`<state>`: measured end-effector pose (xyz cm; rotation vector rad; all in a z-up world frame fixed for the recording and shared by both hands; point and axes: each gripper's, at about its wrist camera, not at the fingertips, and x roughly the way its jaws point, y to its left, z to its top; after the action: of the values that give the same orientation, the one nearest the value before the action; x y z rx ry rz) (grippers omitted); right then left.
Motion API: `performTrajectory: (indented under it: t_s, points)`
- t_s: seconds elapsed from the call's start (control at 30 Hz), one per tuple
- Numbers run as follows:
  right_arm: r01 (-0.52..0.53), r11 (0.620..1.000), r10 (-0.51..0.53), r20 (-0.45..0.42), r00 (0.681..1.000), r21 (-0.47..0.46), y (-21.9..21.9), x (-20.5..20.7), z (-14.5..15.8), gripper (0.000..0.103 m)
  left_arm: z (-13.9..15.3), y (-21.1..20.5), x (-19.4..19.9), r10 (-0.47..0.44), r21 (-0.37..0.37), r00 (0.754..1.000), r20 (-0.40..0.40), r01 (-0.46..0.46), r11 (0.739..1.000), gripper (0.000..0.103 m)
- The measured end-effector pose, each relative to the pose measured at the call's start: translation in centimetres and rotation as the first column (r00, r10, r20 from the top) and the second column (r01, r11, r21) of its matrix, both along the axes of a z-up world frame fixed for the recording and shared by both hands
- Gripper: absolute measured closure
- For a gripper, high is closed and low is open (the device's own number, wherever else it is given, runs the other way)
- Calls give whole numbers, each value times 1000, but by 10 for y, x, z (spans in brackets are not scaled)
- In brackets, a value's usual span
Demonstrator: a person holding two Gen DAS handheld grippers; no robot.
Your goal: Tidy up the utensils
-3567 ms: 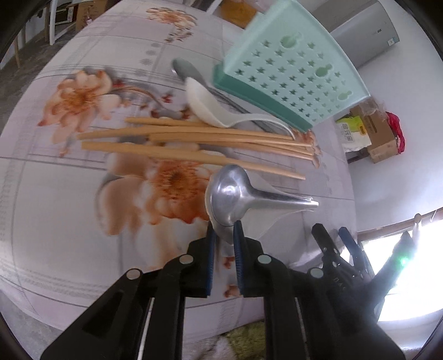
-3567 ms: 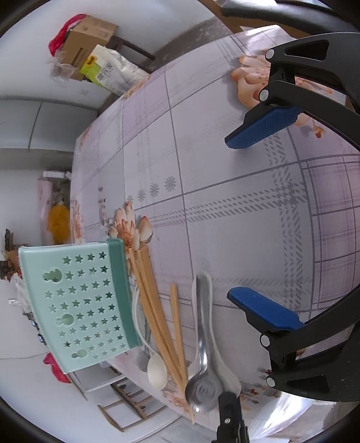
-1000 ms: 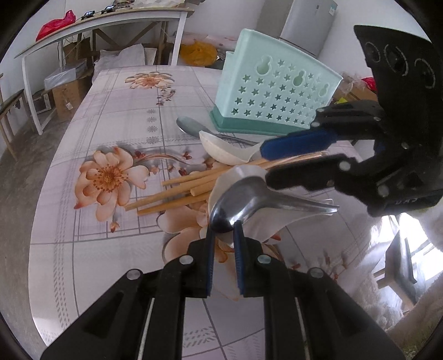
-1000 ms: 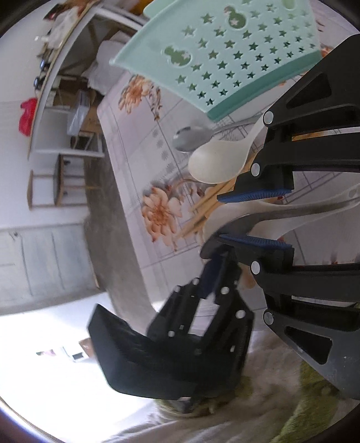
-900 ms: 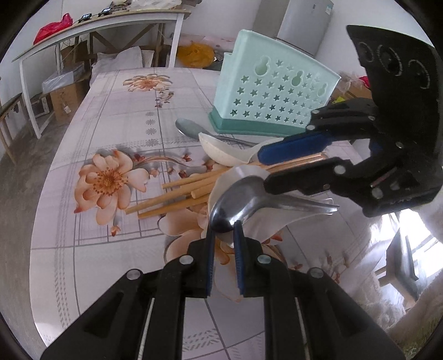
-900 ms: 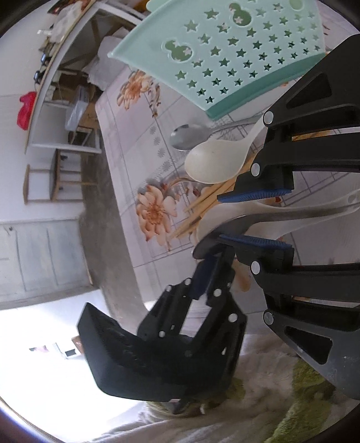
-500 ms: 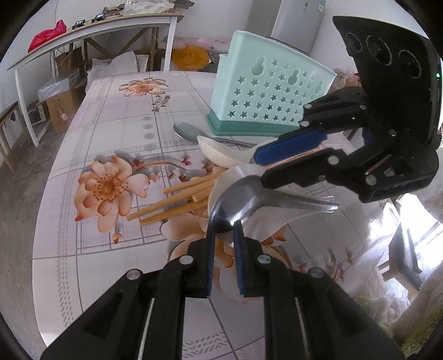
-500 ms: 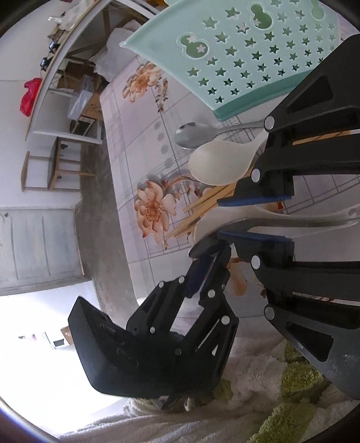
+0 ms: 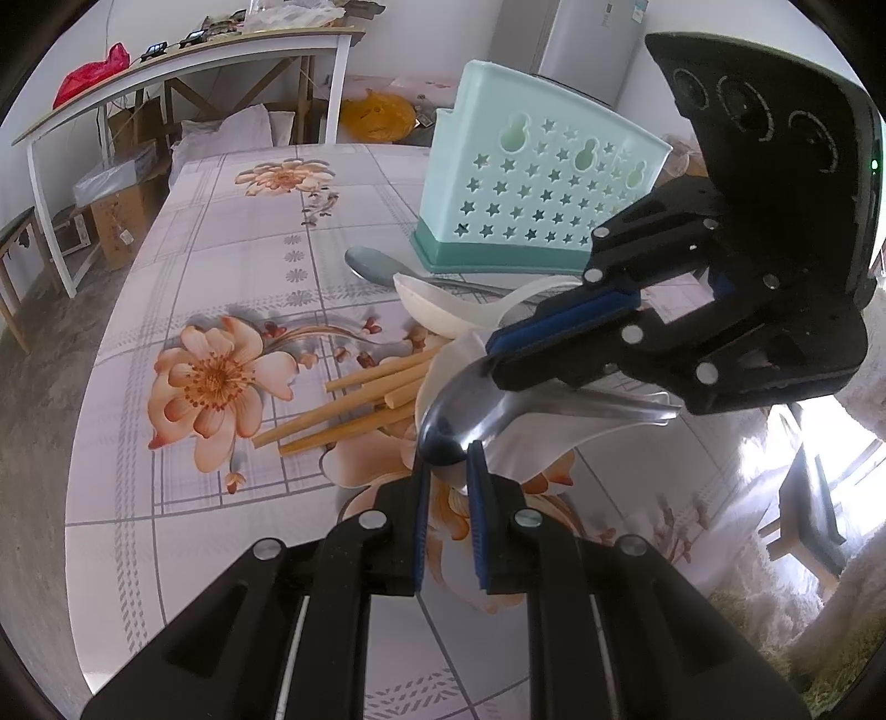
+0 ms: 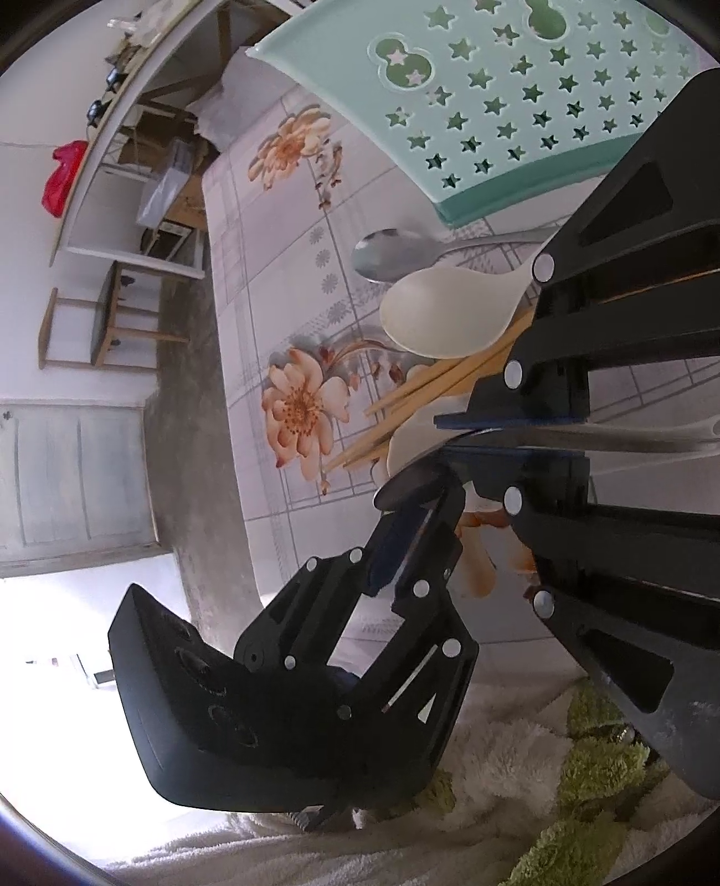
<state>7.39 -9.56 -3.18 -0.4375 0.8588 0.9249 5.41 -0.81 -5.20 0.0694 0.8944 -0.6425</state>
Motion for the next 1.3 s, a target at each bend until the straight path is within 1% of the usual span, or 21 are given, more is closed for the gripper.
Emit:
performTrajectory:
  t_s: [0.17, 0.27, 0.4, 0.5, 0.53, 0.67, 0.7, 0.73, 0.8, 0.83, 0.87, 0.9, 0.97, 1.0, 1.1, 1.17, 1.3]
  points:
    - [31, 1000, -31, 27, 999, -4, -5, -5, 1, 103, 2, 1, 2, 9, -18, 1000, -5, -9, 1000, 91]
    - [65, 998, -66, 41, 997, 19, -14, -8, 7, 103, 0, 2, 5, 20, -28, 999, -27, -21, 999, 91]
    - [144, 987, -149, 68, 987, 65, -31, -13, 19, 103, -4, 4, 10, 43, -56, 997, -65, -47, 997, 91]
    - [218, 969, -228, 88, 970, 115, -46, -20, 30, 103, -3, 7, 13, 74, -89, 993, -92, -82, 993, 93]
    - [249, 959, -263, 101, 960, 136, -53, -24, 35, 103, -2, 7, 13, 81, -95, 993, -91, -89, 991, 94]
    - [370, 899, -407, 138, 903, 235, -80, -41, 55, 103, 11, 9, 6, 102, -130, 993, -59, -109, 986, 97]
    - [400, 878, -446, 149, 883, 262, -87, -46, 60, 103, 17, 10, 3, 112, -144, 993, -42, -117, 983, 98]
    - [440, 847, -498, 156, 853, 299, -97, -51, 66, 103, 21, 11, 1, 118, -157, 992, -34, -122, 980, 99]
    - [495, 791, -573, 151, 805, 360, -114, -60, 74, 103, 33, 14, -3, 137, -191, 991, -10, -136, 972, 101]
    - [525, 754, -617, 148, 773, 395, -123, -66, 78, 103, 38, 16, -6, 142, -202, 990, 4, -139, 969, 102]
    - [543, 730, -642, 143, 753, 416, -130, -70, 81, 103, 45, 17, -9, 151, -209, 988, 23, -143, 967, 102]
    - [566, 694, -678, 138, 722, 445, -138, -76, 84, 103, 50, 18, -8, 156, -212, 987, 37, -144, 966, 102]
    - [586, 651, -715, 128, 688, 483, -147, -83, 86, 103, 68, 21, -12, 171, -227, 981, 88, -148, 963, 102]
    - [595, 621, -737, 121, 665, 510, -152, -88, 89, 103, 74, 22, -12, 174, -238, 980, 100, -146, 960, 102]
    - [606, 573, -771, 114, 626, 552, -163, -99, 93, 103, 101, 28, -15, 180, -270, 971, 155, -134, 953, 102]
    - [609, 554, -783, 108, 612, 568, -167, -101, 92, 103, 126, 35, -13, 196, -295, 957, 213, -128, 947, 102]
    - [609, 530, -794, 94, 600, 591, -174, -105, 89, 103, 169, 43, -7, 231, -323, 918, 322, -123, 938, 102]
